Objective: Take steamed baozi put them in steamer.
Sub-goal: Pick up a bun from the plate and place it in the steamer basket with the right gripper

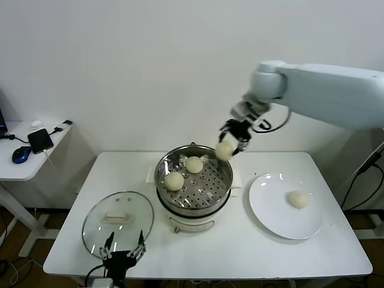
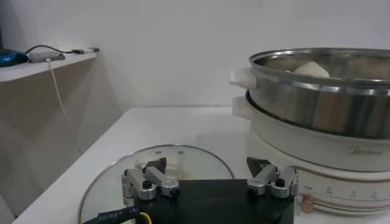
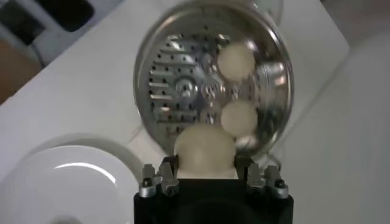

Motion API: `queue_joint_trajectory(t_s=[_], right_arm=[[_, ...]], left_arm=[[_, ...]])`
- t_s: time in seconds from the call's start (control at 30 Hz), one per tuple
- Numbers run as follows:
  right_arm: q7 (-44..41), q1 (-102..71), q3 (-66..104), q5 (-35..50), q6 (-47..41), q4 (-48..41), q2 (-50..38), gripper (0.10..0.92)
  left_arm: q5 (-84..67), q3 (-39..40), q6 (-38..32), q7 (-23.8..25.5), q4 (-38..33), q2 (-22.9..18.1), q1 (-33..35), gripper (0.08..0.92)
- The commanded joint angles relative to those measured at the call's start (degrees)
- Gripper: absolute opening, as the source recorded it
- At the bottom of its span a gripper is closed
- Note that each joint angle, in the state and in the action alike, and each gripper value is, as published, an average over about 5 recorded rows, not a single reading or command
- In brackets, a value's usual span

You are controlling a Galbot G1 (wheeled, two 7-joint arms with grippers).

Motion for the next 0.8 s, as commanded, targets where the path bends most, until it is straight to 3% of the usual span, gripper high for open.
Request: queue_joint_trajectory(t_s=[0.03, 0.47, 0.8], right_arm=[[0.0, -5.2, 0.7, -11.8, 13.3, 4.5, 11.8, 0.619], [7.6, -17.2, 0.7, -20.1, 11.6, 0.2, 12.1, 0.619], [9.6, -17.9, 1.7, -20.8, 10.6, -0.7, 11.7, 0.637]], left_arm=[[0.1, 0.0, 0.0, 0.0, -0.1, 0.0, 0.0, 0.823], [-0.4, -1.4, -0.5, -0.2, 0.2, 0.4, 0.8, 0.823], [-0.2, -1.3, -0.7, -0.4, 0.4, 0.2, 0.8, 0.823]])
